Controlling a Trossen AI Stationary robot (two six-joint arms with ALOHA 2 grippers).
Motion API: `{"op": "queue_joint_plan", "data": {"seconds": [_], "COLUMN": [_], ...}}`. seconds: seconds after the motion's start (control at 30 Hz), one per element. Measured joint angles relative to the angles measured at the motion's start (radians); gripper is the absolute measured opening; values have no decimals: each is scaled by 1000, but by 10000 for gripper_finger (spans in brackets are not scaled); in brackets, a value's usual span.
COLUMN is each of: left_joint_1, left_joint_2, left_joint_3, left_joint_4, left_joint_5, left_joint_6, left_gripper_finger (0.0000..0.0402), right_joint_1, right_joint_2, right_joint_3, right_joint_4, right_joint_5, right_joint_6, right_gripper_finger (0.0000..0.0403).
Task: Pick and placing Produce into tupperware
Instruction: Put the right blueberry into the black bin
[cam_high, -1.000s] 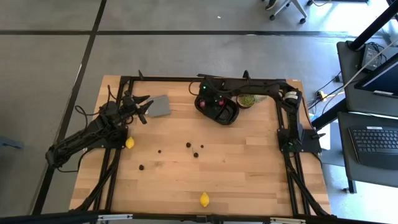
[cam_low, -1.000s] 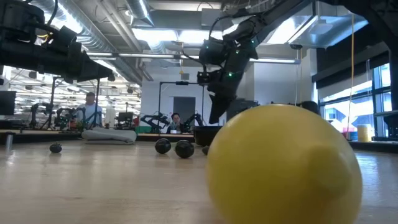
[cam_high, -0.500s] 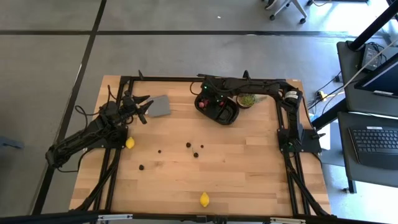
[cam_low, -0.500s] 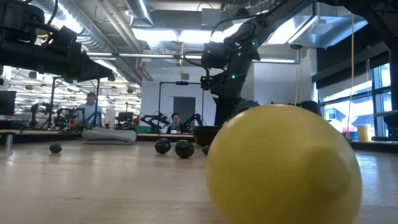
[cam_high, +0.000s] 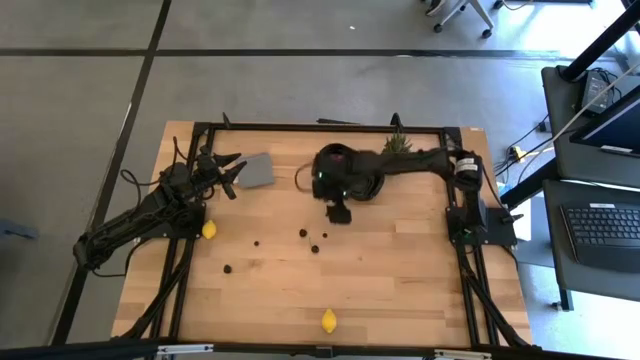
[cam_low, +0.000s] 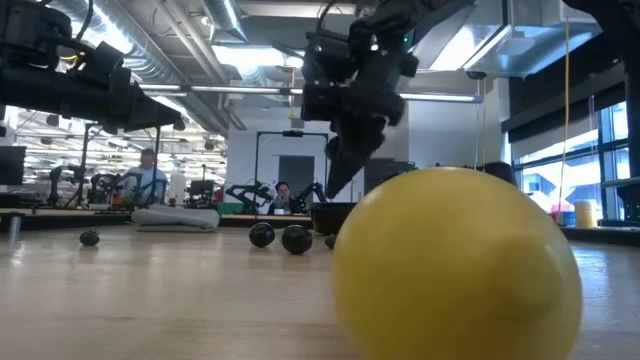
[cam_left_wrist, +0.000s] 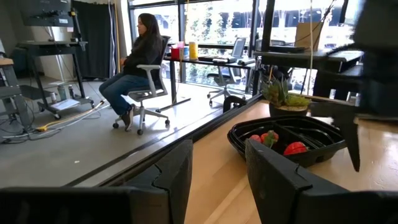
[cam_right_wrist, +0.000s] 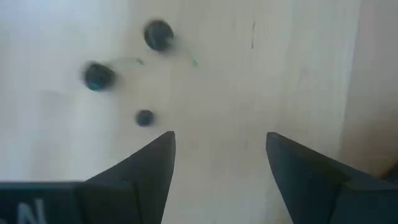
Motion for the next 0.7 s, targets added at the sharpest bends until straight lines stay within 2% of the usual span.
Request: {"op": "queue_joint_plan", "data": {"seconds": [0.1,0.2,0.43,0.57,0.7], "left_joint_1": [0,0,0,0,0], "left_joint_2": [0,0,0,0,0], "left_joint_3": [0,0,0,0,0], "left_joint_4": [0,0,0,0,0], "left_joint_5": [0,0,0,0,0], "left_joint_6": [0,0,0,0,0], "left_gripper_finger": [140,140,140,140,140], "right_joint_1": [73,130,194,217,235], "right_joint_2": [0,0,0,0,0], "right_joint_3": [-23,-56,-111,-147,-162], "right_joint_4": [11,48,168,250,258], "right_joint_5": [175,254,255,201,188], "right_joint_6": [-42,-52,-35,-31,-2], "right_gripper_finger": [252,252,252,251,238]}}
